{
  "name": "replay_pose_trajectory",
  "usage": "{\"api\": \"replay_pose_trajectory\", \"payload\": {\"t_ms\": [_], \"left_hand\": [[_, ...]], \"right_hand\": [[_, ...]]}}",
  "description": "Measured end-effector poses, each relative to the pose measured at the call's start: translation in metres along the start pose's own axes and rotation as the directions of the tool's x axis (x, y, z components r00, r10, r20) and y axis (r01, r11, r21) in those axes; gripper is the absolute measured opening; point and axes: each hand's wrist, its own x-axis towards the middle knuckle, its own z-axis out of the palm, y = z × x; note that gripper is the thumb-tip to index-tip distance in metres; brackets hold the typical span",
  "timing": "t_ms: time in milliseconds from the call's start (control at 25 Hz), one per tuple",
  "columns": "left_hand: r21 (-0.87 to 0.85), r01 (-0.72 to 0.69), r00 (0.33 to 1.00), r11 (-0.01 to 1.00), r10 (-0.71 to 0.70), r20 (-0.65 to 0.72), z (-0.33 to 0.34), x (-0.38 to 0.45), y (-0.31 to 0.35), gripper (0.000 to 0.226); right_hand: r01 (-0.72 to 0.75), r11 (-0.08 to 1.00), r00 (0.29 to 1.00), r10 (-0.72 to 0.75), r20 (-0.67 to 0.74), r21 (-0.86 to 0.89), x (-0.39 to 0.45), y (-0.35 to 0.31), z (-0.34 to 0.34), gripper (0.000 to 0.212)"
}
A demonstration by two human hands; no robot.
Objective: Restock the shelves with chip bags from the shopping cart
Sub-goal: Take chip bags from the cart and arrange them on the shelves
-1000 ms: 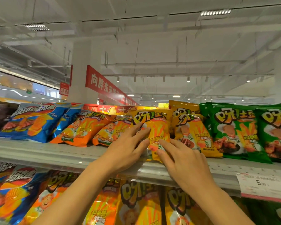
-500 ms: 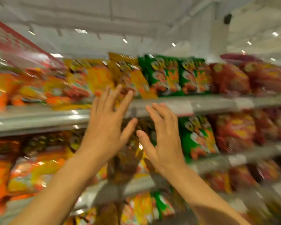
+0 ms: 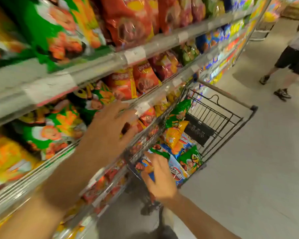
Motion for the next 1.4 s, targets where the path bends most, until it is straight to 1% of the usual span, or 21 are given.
{"api": "replay_pose_trajectory", "payload": {"t_ms": [80,120,200,320,400,440,480,520,560,600,640,720,760,800,920,1000,1080,1160,1240,1320,1400], "left_hand": [[-0.128,0.094,0.987,0.987,-0.075,0.143,0.074,0.023,-0.009,0.040],[-0.176,0.145,0.970,0.974,-0.104,0.221,0.112,0.034,-0.015,0.040],[-0.216,0.253,0.904,0.943,-0.151,0.400,0.198,0.056,-0.033,0.042],[-0.115,0.417,0.737,0.902,-0.261,0.623,0.313,0.067,-0.058,0.045],[-0.052,0.535,0.576,0.843,-0.319,0.753,0.377,0.062,-0.069,0.046],[-0.021,0.567,0.494,0.824,-0.319,0.809,0.402,0.056,-0.072,0.045],[0.001,0.579,0.424,0.815,-0.302,0.854,0.424,0.051,-0.073,0.043],[0.013,0.601,0.361,0.799,-0.286,0.887,0.444,0.045,-0.073,0.043],[0.024,0.634,0.305,0.773,-0.279,0.911,0.464,0.039,-0.072,0.048],[0.037,0.665,0.269,0.746,-0.285,0.920,0.477,0.034,-0.070,0.056],[0.051,0.674,0.257,0.737,-0.298,0.919,0.486,0.030,-0.068,0.064],[0.074,0.654,0.257,0.753,-0.314,0.914,0.507,0.024,-0.063,0.083],[0.089,0.629,0.257,0.772,-0.315,0.914,0.517,0.021,-0.060,0.094],[0.099,0.613,0.256,0.784,-0.316,0.914,0.526,0.018,-0.057,0.105],[0.093,0.653,0.214,0.751,-0.301,0.929,0.551,0.004,-0.052,0.120],[0.117,0.639,0.195,0.760,-0.307,0.932,0.560,-0.008,-0.051,0.121],[0.109,0.663,0.207,0.740,-0.322,0.924,0.561,-0.015,-0.052,0.114],[0.052,0.745,0.221,0.665,-0.319,0.922,0.556,-0.014,-0.055,0.097],[0.002,0.797,0.252,0.604,-0.334,0.908,0.544,-0.009,-0.056,0.078],[-0.022,0.839,0.283,0.544,-0.400,0.872,0.524,-0.004,-0.058,0.066],[-0.075,0.885,0.312,0.459,-0.466,0.828,0.499,0.003,-0.060,0.059]], "right_hand": [[-0.168,0.984,0.984,0.171,0.056,-0.058,0.014,0.061,-0.011,0.052],[-0.253,0.963,0.960,0.262,0.102,-0.095,0.023,0.091,-0.015,0.052],[-0.403,0.904,0.879,0.426,0.214,-0.143,0.045,0.156,-0.020,0.058],[-0.547,0.806,0.729,0.591,0.345,-0.225,0.081,0.243,-0.019,0.067],[-0.628,0.736,0.617,0.670,0.413,-0.254,0.109,0.293,-0.022,0.075],[-0.645,0.717,0.589,0.686,0.427,-0.264,0.123,0.312,-0.024,0.078],[-0.664,0.703,0.579,0.699,0.420,-0.256,0.142,0.330,-0.027,0.082],[-0.693,0.691,0.593,0.708,0.384,-0.206,0.160,0.343,-0.030,0.088],[-0.705,0.697,0.635,0.702,0.322,-0.130,0.181,0.353,-0.032,0.092],[-0.697,0.715,0.688,0.687,0.235,-0.051,0.202,0.355,-0.034,0.096],[-0.682,0.731,0.726,0.674,0.138,0.017,0.224,0.353,-0.034,0.101],[-0.653,0.742,0.745,0.665,-0.050,0.150,0.270,0.352,-0.027,0.112],[-0.648,0.726,0.721,0.682,-0.120,0.230,0.293,0.351,-0.020,0.117],[-0.658,0.684,0.673,0.722,-0.164,0.315,0.316,0.349,-0.013,0.122],[-0.688,0.530,0.510,0.839,-0.190,0.496,0.365,0.356,0.002,0.128],[-0.698,0.501,0.445,0.863,-0.239,0.511,0.374,0.376,-0.002,0.117],[-0.633,0.515,0.430,0.855,-0.291,0.578,0.361,0.394,-0.018,0.094],[-0.599,0.501,0.463,0.853,-0.240,0.625,0.330,0.401,-0.040,0.080],[-0.558,0.424,0.516,0.851,-0.101,0.713,0.292,0.405,-0.062,0.071],[-0.534,0.254,0.572,0.811,0.124,0.807,0.258,0.408,-0.086,0.062],[-0.541,0.042,0.591,0.730,0.344,0.840,0.231,0.405,-0.109,0.056]]}}
